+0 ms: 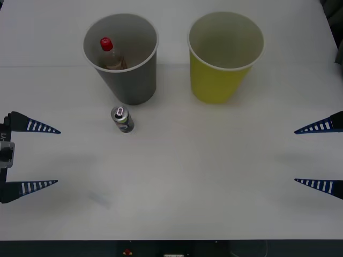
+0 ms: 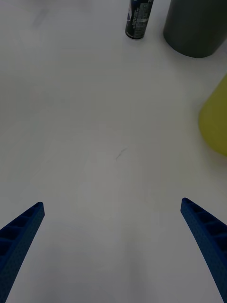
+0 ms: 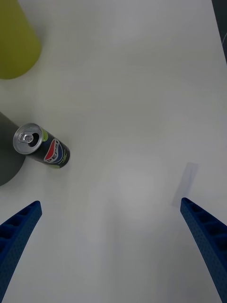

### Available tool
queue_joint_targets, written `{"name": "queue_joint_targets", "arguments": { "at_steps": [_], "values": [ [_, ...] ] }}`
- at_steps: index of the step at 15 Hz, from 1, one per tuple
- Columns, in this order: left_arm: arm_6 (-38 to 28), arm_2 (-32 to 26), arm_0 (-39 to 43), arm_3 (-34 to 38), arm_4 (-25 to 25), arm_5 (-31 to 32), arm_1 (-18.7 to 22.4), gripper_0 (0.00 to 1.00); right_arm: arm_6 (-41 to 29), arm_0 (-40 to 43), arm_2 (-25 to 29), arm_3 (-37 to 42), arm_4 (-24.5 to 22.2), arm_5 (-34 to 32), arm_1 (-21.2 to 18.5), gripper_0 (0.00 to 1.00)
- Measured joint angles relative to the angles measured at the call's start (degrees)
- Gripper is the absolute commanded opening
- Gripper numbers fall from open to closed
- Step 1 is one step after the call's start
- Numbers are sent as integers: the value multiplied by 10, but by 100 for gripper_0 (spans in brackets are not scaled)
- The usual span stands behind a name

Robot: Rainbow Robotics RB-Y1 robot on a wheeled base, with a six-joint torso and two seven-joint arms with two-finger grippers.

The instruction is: Put the can into the green bin and the plastic bottle into the gray bin

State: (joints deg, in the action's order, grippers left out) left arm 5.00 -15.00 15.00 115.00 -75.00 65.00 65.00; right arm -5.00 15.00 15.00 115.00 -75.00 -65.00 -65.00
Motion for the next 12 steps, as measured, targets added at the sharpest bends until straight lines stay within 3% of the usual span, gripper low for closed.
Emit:
{"name": "queue_joint_targets", "arguments": {
  "at_steps": [9, 12],
  "values": [
    [-5, -13, 4, -15, -6, -8, -6, 100, 0, 0, 0, 0, 0, 0, 0, 100],
    [-3, 17, 3, -55, 26, -29, -6, 100, 0, 0, 0, 0, 0, 0, 0, 100]
  ]
}}
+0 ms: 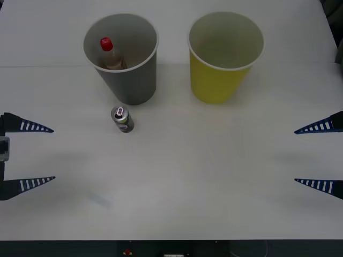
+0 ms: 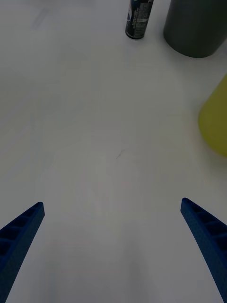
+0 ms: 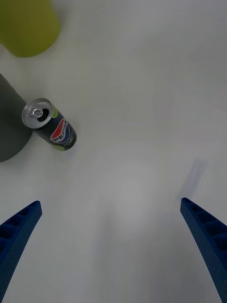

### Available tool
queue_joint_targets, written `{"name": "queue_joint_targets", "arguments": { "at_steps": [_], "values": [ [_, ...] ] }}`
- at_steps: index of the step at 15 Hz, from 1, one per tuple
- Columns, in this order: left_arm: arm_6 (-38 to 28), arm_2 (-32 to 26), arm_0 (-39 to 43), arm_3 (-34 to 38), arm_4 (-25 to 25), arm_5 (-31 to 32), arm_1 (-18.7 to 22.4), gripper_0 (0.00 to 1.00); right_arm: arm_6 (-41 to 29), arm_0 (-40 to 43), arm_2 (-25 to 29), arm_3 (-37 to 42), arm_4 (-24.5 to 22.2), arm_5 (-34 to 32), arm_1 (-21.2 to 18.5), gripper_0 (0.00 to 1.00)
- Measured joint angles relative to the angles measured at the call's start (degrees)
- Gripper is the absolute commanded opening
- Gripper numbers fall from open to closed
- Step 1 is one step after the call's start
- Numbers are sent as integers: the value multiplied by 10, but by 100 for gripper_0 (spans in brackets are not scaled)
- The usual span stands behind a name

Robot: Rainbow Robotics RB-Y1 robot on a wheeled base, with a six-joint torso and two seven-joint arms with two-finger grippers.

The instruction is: Put the can into the green bin and the plastic bottle into the gray bin

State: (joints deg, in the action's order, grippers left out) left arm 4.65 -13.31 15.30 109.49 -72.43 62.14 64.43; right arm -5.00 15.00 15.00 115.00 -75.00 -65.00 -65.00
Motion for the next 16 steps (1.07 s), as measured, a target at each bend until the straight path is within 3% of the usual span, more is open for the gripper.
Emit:
{"name": "queue_joint_targets", "arguments": {
  "at_steps": [10, 16],
  "values": [
    [10, 154, -3, -56, 122, -185, -5, 100, 0, 0, 0, 0, 0, 0, 0, 100],
    [19, 263, -29, -63, 214, -345, -42, 100, 0, 0, 0, 0, 0, 0, 0, 100]
  ]
}}
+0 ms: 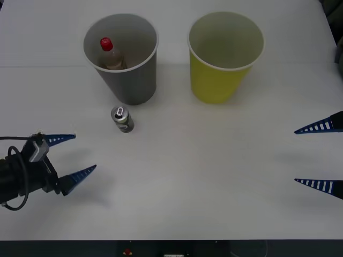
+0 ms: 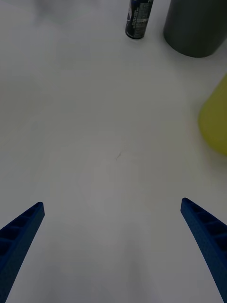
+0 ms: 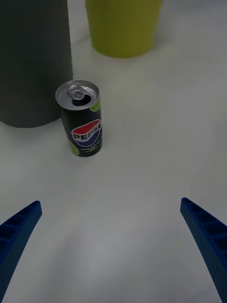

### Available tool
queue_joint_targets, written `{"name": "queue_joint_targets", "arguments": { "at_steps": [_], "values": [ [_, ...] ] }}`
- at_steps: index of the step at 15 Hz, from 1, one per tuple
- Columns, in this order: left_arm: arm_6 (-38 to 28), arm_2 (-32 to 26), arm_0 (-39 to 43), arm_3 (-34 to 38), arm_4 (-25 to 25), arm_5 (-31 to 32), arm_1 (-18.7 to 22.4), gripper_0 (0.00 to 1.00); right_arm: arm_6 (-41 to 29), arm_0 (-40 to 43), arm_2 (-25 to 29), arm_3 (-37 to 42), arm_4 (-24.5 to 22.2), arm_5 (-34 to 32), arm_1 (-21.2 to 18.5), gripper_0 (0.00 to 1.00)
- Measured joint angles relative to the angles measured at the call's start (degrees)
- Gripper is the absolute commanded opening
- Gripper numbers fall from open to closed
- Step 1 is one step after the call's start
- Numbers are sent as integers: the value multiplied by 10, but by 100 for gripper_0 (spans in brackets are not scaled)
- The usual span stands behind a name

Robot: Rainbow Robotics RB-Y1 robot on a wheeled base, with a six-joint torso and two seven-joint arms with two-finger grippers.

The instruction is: Put the can into the green bin and the plastic bottle into the gray bin

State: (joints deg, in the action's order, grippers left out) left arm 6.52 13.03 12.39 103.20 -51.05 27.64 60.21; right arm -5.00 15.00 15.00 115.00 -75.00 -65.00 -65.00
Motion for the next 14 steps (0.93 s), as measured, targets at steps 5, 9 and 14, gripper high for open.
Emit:
{"name": "queue_joint_targets", "arguments": {
  "at_steps": [5, 9, 14],
  "values": [
    [16, 55, -65, -76, 83, -26, -80, 100, 0, 0, 0, 0, 0, 0, 0, 100],
    [83, 59, -98, -136, 140, -23, -141, 100, 0, 0, 0, 0, 0, 0, 0, 100],
    [143, 59, -134, -199, 176, 0, -200, 100, 0, 0, 0, 0, 0, 0, 0, 100]
  ]
}}
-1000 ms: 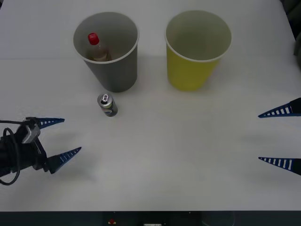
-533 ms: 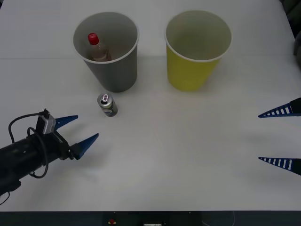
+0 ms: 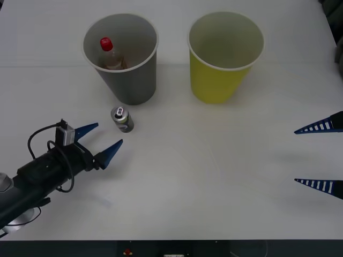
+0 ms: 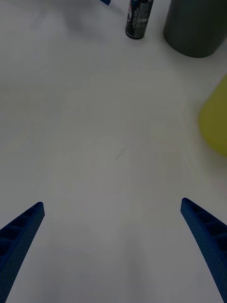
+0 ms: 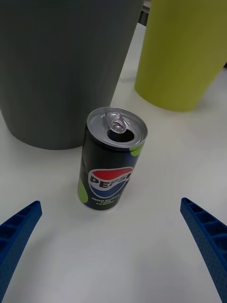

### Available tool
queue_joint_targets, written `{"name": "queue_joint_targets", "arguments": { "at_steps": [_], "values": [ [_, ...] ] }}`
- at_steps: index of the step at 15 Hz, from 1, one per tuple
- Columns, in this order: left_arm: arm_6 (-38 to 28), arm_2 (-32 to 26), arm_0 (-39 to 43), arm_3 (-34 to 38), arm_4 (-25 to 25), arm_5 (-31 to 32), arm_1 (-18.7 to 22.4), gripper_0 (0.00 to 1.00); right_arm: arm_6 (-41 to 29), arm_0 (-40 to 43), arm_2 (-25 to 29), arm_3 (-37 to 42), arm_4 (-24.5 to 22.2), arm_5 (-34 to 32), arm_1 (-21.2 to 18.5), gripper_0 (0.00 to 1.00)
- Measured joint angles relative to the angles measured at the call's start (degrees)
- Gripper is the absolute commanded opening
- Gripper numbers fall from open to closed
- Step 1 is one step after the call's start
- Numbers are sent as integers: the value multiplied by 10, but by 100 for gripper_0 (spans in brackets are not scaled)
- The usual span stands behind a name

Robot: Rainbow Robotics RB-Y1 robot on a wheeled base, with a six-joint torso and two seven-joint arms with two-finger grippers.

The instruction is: Put the can into the green bin and the plastic bottle into the gray bin

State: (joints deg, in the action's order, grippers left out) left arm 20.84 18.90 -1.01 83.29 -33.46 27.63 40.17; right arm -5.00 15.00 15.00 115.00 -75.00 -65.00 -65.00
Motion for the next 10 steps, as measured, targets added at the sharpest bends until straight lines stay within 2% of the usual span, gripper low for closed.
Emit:
{"name": "queue_joint_targets", "arguments": {
  "at_steps": [5, 10],
  "values": [
    [15, 0, -39, -48, -5, 0, -46, 100, 0, 0, 0, 0, 0, 0, 0, 100],
    [28, 1, -73, -83, -6, -3, -71, 100, 0, 0, 0, 0, 0, 0, 0, 100]
  ]
}}
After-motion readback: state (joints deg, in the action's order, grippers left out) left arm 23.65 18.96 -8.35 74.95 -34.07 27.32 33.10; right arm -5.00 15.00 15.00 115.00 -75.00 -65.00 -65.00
